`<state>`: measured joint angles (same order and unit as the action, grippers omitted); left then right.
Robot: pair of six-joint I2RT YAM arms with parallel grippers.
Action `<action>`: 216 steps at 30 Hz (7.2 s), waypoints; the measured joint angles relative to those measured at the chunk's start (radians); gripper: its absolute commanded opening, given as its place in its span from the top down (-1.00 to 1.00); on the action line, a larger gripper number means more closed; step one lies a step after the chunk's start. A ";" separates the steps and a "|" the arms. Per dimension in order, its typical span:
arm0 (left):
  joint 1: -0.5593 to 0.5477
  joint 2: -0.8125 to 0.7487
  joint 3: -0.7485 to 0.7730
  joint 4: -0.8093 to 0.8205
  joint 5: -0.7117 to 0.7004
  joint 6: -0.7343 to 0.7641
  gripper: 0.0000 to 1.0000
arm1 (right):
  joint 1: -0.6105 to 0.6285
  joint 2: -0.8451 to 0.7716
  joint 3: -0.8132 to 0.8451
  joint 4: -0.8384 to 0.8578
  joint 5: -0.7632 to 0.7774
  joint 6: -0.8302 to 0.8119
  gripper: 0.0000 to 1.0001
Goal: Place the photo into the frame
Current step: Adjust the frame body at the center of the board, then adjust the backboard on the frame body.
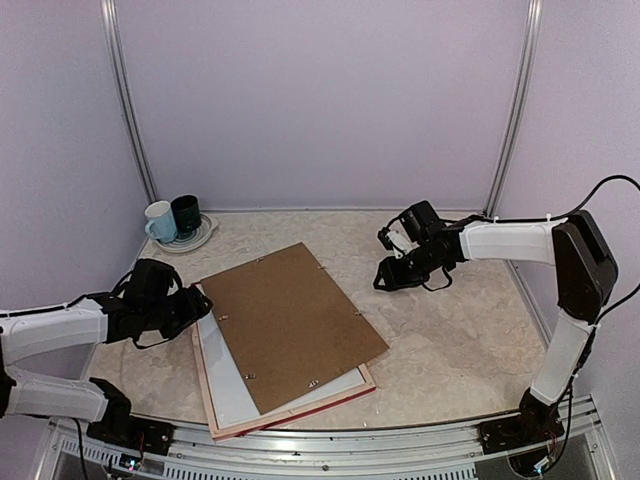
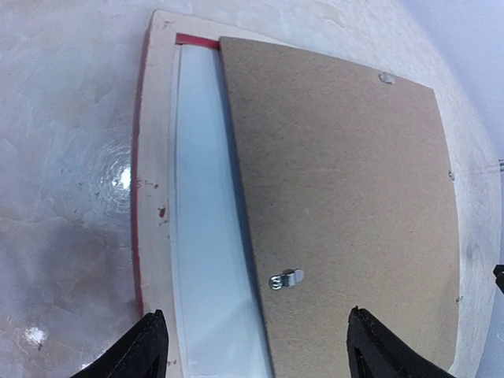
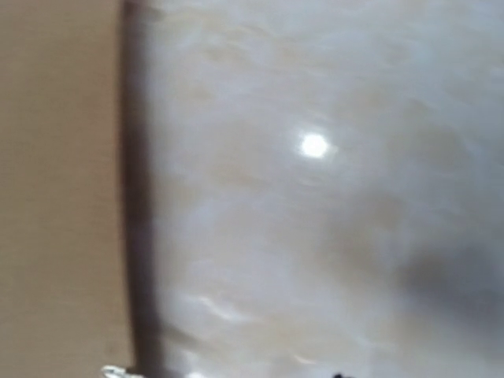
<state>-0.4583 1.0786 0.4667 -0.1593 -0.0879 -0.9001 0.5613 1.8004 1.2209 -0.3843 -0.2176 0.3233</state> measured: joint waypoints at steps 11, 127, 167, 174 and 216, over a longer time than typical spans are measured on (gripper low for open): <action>0.039 0.128 -0.042 0.004 -0.030 0.007 -0.20 | 0.041 0.000 -0.028 -0.027 0.110 0.011 0.13; 0.052 0.703 0.222 0.549 0.253 0.224 0.59 | 0.064 0.467 0.614 -0.344 0.739 -0.016 -0.11; 0.058 0.703 0.216 0.560 0.266 0.216 0.52 | 0.037 0.201 0.297 -0.336 0.630 0.012 -0.10; 0.064 0.710 0.216 0.573 0.305 0.190 0.45 | -0.006 -0.045 0.074 -0.243 0.430 0.014 -0.10; 0.066 0.711 0.208 0.592 0.347 0.167 0.36 | -0.239 0.056 -0.307 0.314 -0.510 0.072 0.40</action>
<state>-0.3920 1.7897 0.6750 0.4328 0.2588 -0.7330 0.3222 1.8568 0.9138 -0.0700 -0.7277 0.3954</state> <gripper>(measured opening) 0.318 0.346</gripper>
